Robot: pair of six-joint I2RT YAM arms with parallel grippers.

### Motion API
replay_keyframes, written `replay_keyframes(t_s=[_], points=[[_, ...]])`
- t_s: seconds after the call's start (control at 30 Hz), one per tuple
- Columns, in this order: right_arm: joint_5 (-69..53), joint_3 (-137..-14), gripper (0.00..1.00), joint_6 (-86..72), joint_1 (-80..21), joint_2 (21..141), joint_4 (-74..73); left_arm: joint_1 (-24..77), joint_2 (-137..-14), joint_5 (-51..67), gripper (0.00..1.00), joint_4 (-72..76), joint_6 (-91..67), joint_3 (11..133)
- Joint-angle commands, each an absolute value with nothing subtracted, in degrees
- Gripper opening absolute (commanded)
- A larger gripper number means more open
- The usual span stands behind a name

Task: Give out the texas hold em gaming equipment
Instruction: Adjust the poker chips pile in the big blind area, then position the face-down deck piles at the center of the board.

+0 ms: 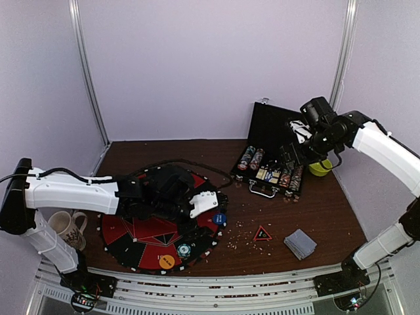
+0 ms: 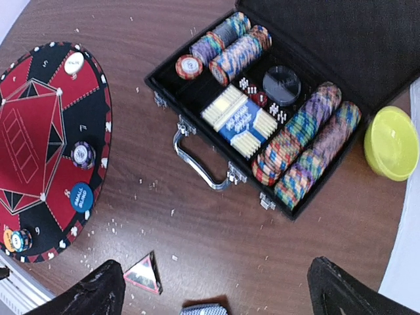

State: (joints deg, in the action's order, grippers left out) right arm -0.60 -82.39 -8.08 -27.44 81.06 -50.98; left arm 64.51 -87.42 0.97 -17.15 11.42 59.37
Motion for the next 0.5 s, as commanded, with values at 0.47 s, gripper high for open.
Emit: replay_keyframes(t_s=[0.47], points=[[-8.3,-44.0,1.0,-47.7,-27.2,53.2,-54.8,64.7,-88.7,-3.9,0.82,-9.7,5.9,64.6]])
